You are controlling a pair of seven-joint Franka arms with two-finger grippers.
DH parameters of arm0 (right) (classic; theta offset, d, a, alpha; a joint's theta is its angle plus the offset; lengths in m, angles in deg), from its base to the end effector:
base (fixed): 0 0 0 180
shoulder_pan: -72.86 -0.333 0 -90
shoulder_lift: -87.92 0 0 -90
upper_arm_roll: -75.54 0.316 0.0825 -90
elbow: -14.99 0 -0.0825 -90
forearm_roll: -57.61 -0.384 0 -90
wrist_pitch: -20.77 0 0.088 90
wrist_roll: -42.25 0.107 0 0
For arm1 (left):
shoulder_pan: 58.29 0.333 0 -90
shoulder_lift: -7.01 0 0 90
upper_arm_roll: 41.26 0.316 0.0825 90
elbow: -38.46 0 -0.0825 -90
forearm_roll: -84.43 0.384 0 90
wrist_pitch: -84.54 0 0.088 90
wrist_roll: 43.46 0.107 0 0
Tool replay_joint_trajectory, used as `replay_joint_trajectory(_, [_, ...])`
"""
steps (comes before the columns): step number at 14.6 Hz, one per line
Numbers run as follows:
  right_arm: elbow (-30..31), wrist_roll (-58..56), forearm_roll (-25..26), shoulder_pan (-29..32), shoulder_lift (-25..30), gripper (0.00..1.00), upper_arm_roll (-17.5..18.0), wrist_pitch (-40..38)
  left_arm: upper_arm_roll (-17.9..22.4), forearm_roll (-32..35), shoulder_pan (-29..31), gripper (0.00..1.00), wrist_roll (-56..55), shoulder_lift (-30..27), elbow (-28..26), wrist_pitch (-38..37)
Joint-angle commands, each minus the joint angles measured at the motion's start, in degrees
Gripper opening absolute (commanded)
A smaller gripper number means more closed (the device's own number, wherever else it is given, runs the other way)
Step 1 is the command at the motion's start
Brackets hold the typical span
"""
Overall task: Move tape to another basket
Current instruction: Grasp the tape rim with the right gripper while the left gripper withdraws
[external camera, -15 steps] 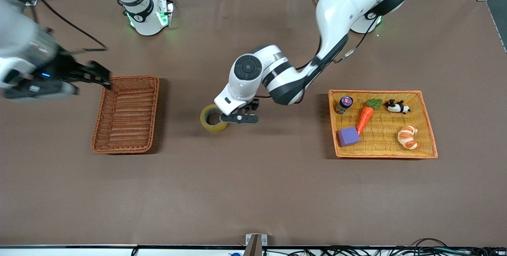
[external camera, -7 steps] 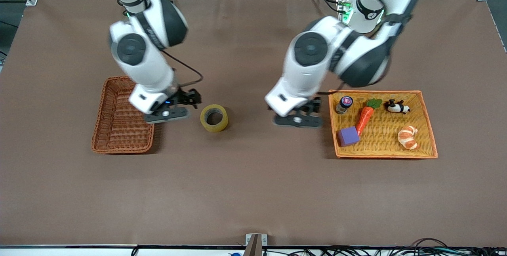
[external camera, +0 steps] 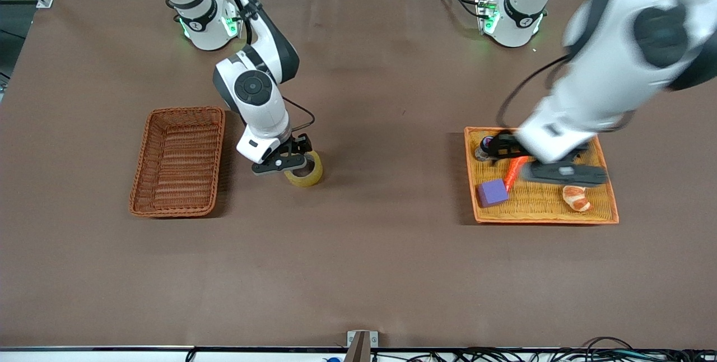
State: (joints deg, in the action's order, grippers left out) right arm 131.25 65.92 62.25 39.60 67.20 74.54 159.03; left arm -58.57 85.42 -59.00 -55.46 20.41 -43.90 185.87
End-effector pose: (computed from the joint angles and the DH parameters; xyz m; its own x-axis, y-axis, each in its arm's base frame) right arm 0.5089 0.3210 0.2699 0.9767 0.2102 0.0433 0.2081 -0.9769 0.0480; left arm 0.6150 -0.1758 0.5728 0.9913 -0.0921 0.0941 -0.0991 -0.9924 0.0729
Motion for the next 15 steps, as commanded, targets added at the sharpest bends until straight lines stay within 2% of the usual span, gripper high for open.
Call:
replay_joint_trajectory(1, [2.92, 2.07, 1.16, -0.31, 0.43, 1.00, -0.31, 1.74, 9.36, -5.37, -0.78, 1.00, 6.61, -7.67, -5.08, -0.43])
replay_joint_trajectory(3, [2.83, 2.51, 1.25, -0.31, -1.07, 1.00, -0.40, 3.84, 16.75, -7.23, -3.05, 1.00, 13.10, -10.40, -6.58, -0.43])
replay_joint_trajectory(6, [2.57, 3.65, 1.16, 0.21, -2.47, 1.00, -0.40, 6.31, 21.61, -7.24, -3.77, 1.00, 17.35, -14.88, -11.49, -0.43])
replay_joint_trajectory(9, [2.74, 5.06, 1.16, -0.84, -4.85, 1.00, -0.40, 8.77, 22.67, -6.45, -3.68, 1.00, 17.80, -19.19, -16.77, -0.35])
replay_joint_trajectory(15, [2.75, 5.15, 1.25, -1.89, -8.28, 1.00, -0.49, 11.58, 22.15, -6.09, -4.99, 1.00, 17.01, -15.61, -14.59, -0.52])
